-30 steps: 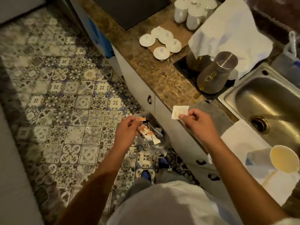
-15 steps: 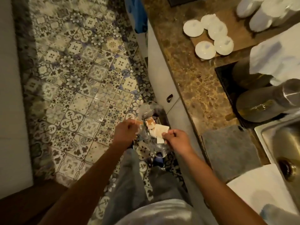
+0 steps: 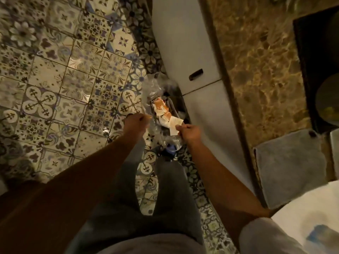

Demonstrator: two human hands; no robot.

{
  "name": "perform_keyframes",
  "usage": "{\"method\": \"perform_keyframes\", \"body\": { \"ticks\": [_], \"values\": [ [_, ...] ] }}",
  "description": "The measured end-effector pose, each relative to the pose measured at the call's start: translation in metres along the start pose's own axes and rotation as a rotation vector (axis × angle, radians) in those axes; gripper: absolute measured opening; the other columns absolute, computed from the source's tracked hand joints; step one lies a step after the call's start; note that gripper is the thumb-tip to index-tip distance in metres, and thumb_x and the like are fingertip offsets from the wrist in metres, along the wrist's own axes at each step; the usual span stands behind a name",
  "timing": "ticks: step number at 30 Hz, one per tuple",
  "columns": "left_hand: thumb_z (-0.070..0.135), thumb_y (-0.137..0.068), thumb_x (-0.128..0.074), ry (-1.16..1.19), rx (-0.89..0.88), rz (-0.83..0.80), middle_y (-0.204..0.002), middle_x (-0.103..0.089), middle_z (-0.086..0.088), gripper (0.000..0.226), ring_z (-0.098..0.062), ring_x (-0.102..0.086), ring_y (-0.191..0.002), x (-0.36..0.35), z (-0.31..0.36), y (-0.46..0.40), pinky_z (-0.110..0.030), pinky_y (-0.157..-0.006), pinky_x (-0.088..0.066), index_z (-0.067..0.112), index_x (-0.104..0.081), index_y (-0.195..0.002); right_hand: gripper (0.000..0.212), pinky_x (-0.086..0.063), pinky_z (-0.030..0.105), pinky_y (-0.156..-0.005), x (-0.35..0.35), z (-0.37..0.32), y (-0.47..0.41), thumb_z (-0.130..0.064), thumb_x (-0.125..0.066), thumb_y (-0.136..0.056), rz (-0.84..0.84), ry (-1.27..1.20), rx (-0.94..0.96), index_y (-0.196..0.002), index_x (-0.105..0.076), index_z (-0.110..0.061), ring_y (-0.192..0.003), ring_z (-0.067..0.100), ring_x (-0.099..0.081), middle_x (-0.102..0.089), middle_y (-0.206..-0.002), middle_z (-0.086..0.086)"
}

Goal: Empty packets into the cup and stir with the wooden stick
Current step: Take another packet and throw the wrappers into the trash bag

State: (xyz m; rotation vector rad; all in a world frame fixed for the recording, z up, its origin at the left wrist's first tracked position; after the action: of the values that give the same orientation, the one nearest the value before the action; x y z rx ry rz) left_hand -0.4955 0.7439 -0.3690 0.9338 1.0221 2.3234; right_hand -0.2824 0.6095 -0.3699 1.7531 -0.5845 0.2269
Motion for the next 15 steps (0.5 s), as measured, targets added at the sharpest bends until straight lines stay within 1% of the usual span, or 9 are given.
{"method": "perform_keyframes", "body": {
  "ticks": [2, 5, 6, 8, 10, 11, 13, 14, 15],
  "values": [
    [0.038, -0.1, -0.051, -0.117, -0.054, -0.028, -0.085, -0.074, -0.019, 0.042, -0.031, -0.07, -0.077, -0.011, 0.002, -0.025, -0.047, -0.077, -0.06, 0.006, -0.074, -0.087, 0.017, -0.058, 0.036, -0.075, -0.015, 0.007, -0.024, -0.027, -0.082, -0.085, 0.0, -0.02, -0.046, -0.087, -0.077, -0.011, -0.072, 0.02, -0.069, -0.075, -0.087, 0.009],
    [0.033, -0.101, -0.048, -0.165, -0.139, -0.042, -0.093, -0.076, -0.021, 0.041, -0.038, -0.073, -0.088, -0.021, 0.0, -0.064, -0.048, -0.084, -0.059, 0.004, -0.077, -0.1, 0.038, -0.061, 0.037, -0.081, -0.033, 0.015, -0.053, -0.034, -0.08, -0.086, 0.006, 0.015, -0.071, -0.109, -0.075, -0.005, -0.086, 0.023, -0.073, -0.077, -0.101, 0.01],
    [0.029, -0.101, -0.048, -0.167, -0.156, -0.04, -0.098, -0.077, -0.021, 0.038, -0.038, -0.072, -0.092, -0.026, -0.002, -0.075, -0.047, -0.086, -0.058, 0.006, -0.078, -0.104, 0.04, -0.059, 0.036, -0.078, -0.036, 0.017, -0.062, -0.034, -0.079, -0.086, 0.025, 0.026, -0.053, -0.113, -0.075, -0.004, -0.086, 0.023, -0.072, -0.077, -0.103, 0.011],
    [0.027, -0.101, -0.05, -0.173, -0.143, -0.022, -0.102, -0.077, -0.019, 0.034, -0.035, -0.072, -0.094, -0.036, -0.007, -0.093, -0.044, -0.088, -0.056, 0.008, -0.078, -0.106, 0.04, -0.055, 0.033, -0.073, -0.045, 0.021, -0.081, -0.034, -0.077, -0.088, 0.024, 0.058, -0.046, -0.113, -0.075, -0.003, -0.085, 0.024, -0.072, -0.078, -0.103, 0.014],
    [0.029, -0.1, -0.052, -0.218, -0.135, 0.012, -0.096, -0.077, -0.019, 0.034, -0.033, -0.071, -0.088, -0.045, -0.015, -0.111, -0.041, -0.083, -0.057, 0.007, -0.078, -0.101, 0.042, -0.058, 0.037, -0.078, -0.059, 0.027, -0.101, -0.037, -0.075, -0.089, -0.006, 0.086, -0.07, -0.113, -0.075, -0.003, -0.092, 0.028, -0.075, -0.079, -0.103, 0.014],
    [0.03, -0.099, -0.053, -0.212, -0.103, -0.001, -0.091, -0.076, -0.017, 0.034, -0.031, -0.071, -0.083, -0.051, -0.02, -0.121, -0.037, -0.076, -0.057, 0.005, -0.077, -0.1, 0.043, -0.059, 0.039, -0.082, -0.065, 0.029, -0.11, -0.039, -0.074, -0.09, -0.016, 0.098, -0.078, -0.114, -0.074, -0.003, -0.094, 0.028, -0.075, -0.079, -0.104, 0.014],
    [0.028, -0.1, -0.054, -0.208, -0.053, -0.049, -0.084, -0.072, -0.01, 0.033, -0.024, -0.068, -0.074, -0.068, -0.028, -0.136, -0.028, -0.064, -0.052, 0.002, -0.074, -0.1, 0.045, -0.059, 0.042, -0.087, -0.075, 0.033, -0.134, -0.042, -0.07, -0.092, -0.014, 0.14, -0.082, -0.116, -0.073, -0.004, -0.096, 0.029, -0.073, -0.078, -0.107, 0.015],
    [0.028, -0.099, -0.054, -0.225, -0.05, -0.056, -0.086, -0.073, -0.009, 0.033, -0.023, -0.068, -0.076, -0.076, -0.028, -0.143, -0.028, -0.065, -0.053, 0.003, -0.075, -0.102, 0.045, -0.059, 0.044, -0.09, -0.08, 0.033, -0.144, -0.043, -0.068, -0.093, -0.015, 0.166, -0.071, -0.117, -0.073, -0.005, -0.099, 0.03, -0.072, -0.077, -0.111, 0.015],
    [0.029, -0.099, -0.055, -0.26, -0.051, -0.075, -0.092, -0.075, -0.01, 0.032, -0.025, -0.071, -0.084, -0.084, -0.029, -0.149, -0.032, -0.072, -0.056, 0.005, -0.075, -0.105, 0.046, -0.058, 0.045, -0.094, -0.084, 0.031, -0.152, -0.044, -0.067, -0.094, -0.025, 0.183, -0.058, -0.119, -0.072, -0.006, -0.104, 0.032, -0.071, -0.075, -0.115, 0.014]
  ]
}}
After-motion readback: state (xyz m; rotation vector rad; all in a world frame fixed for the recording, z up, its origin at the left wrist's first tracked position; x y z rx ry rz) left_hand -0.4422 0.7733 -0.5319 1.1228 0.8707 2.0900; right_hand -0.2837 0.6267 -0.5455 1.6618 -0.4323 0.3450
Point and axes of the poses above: each hand's wrist, its own y-axis away from the middle knuckle, its own x-axis out of the back of the hand, z = x × y, the point moved 8 cm from there along -y, towards the middle knuckle
